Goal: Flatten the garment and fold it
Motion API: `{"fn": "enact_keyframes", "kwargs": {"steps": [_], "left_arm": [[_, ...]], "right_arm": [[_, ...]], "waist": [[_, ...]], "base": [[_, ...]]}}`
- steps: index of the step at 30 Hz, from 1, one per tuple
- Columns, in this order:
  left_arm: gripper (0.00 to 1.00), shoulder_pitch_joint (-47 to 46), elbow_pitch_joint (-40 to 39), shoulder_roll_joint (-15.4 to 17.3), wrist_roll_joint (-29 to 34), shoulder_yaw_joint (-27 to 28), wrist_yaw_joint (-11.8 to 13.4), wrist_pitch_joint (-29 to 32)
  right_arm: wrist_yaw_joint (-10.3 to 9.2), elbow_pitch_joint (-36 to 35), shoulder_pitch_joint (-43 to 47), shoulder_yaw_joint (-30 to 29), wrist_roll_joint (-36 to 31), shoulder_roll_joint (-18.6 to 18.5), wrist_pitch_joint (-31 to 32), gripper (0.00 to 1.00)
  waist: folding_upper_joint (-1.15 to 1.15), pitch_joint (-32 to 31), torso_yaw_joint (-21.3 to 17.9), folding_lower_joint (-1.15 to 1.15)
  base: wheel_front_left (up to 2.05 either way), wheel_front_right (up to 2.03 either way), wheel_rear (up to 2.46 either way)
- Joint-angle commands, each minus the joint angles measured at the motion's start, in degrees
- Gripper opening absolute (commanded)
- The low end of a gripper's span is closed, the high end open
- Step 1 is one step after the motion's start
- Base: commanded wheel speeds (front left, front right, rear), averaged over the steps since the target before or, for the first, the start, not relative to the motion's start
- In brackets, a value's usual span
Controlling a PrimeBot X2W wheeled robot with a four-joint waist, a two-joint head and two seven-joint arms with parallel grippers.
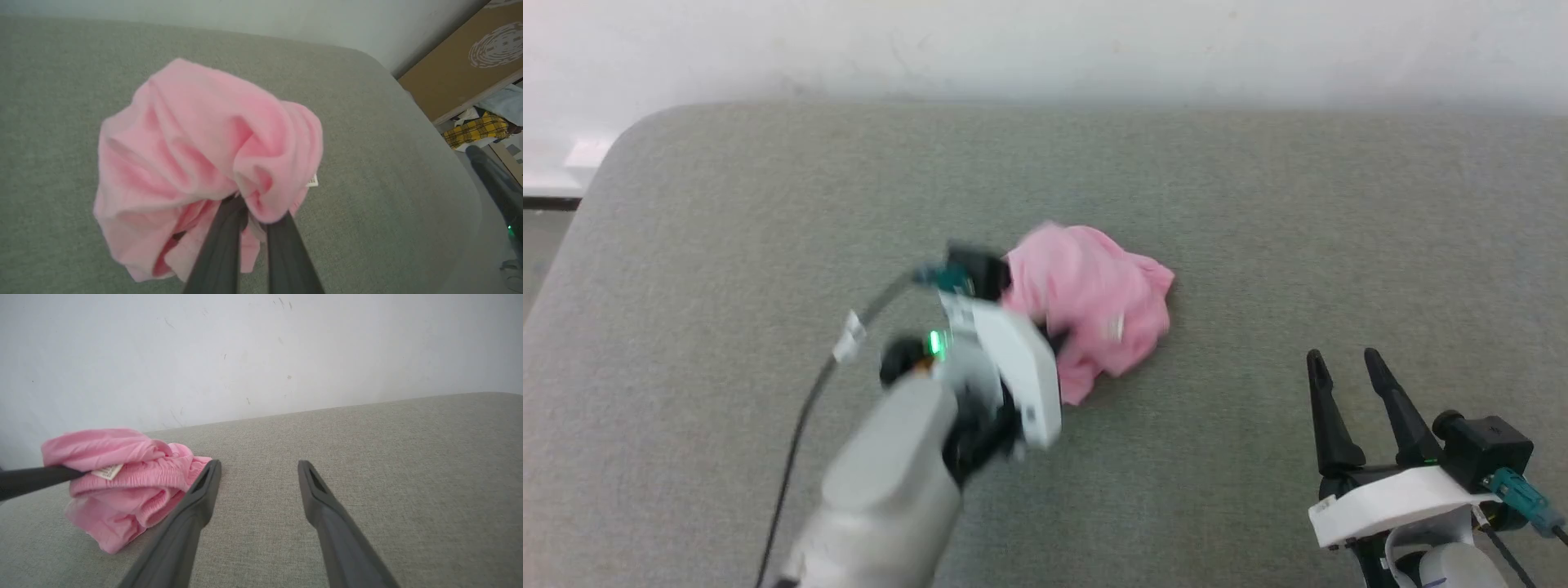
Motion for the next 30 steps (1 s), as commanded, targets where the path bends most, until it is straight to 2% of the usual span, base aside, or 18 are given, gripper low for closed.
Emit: {"fn": "enact_keyframes", "kwargs": {"steps": [1, 3, 5, 6, 7, 8, 10, 15, 20, 26, 30], "left_arm": [[0.0, 2.6, 2.3, -0.2, -1.6, -1.9, -0.2, 1.3], [0.0, 4.5, 3.3, -0.3, -5.1, -4.5, 0.1, 3.0], [0.0, 5.3, 3.2, -0.3, -8.7, -6.1, 1.7, 4.0], [0.0, 5.3, 3.2, -0.3, -8.7, -6.1, 1.7, 4.0], [0.44, 5.3, 2.8, -0.3, -10.3, -6.5, 2.5, 3.9], [1.0, 5.2, 2.2, -0.3, -11.7, -6.4, 3.3, 3.2], [1.0, 4.8, 0.9, -0.3, -13.7, -6.1, 4.7, 1.8], [1.0, 4.9, -4.1, 0.0, -17.5, -2.7, 6.3, -1.5], [1.0, 7.0, -11.2, 3.2, -19.1, 3.9, 8.2, -8.2], [1.0, 13.9, -17.7, 10.7, -11.0, 8.7, 10.5, -24.4], [1.0, 20.4, -19.7, 12.7, -3.4, 9.5, 12.7, -27.4]], "right_arm": [[-0.05, 0.1, 0.4, 0.2, 0.5, 0.0, -0.3, 1.0], [-0.05, 0.1, 0.5, 0.1, 0.6, 0.0, -0.3, 1.0], [-0.05, 0.1, 0.7, -0.1, 0.6, 0.0, -0.3, 1.0], [-0.05, 0.1, 0.7, -0.1, 0.6, 0.0, -0.3, 1.0], [-0.05, 0.1, 0.8, -0.1, 0.6, 0.0, -0.3, 1.0], [-0.05, 0.2, 1.0, -0.2, 0.7, 0.0, -0.3, 1.0], [-0.05, 0.3, 1.3, -0.2, 0.8, 0.0, -0.3, 1.0], [-0.05, 0.5, 2.3, -0.1, 1.5, 0.0, -0.3, 1.0], [-0.05, 0.9, 3.3, 0.2, 2.4, 0.0, -0.3, 1.0], [-0.05, 1.3, 4.3, 0.7, 3.1, 0.0, -0.3, 1.0], [-0.05, 1.2, 4.6, 1.0, 2.9, 0.0, -0.3, 1.0]], "waist": [[-0.01, -0.5, -1.4, 0.01], [-0.01, -0.6, -1.6, 0.01], [-0.01, -0.9, -1.4, 0.01], [-0.01, -0.9, -1.4, 0.01], [-0.01, -1.1, -1.2, 0.01], [-0.01, -1.4, -1.1, 0.01], [-0.01, -2.1, -0.6, 0.01], [-0.01, -4.2, 1.3, 0.01], [-0.01, -6.6, 2.8, 0.01], [-0.01, -8.4, 3.3, 0.01], [-0.01, -8.7, 3.3, 0.01]], "base": [[0.0, 0.0, 0.0], [0.0, 0.0, 0.0], [0.0, 0.0, 0.0], [0.0, 0.0, 0.0], [0.0, 0.0, 0.0], [0.0, 0.0, 0.0], [0.0, 0.0, 0.0], [0.0, 0.0, 0.0], [0.0, 0.0, 0.0], [0.0, 0.0, 0.0], [0.0, 0.0, 0.0]]}}
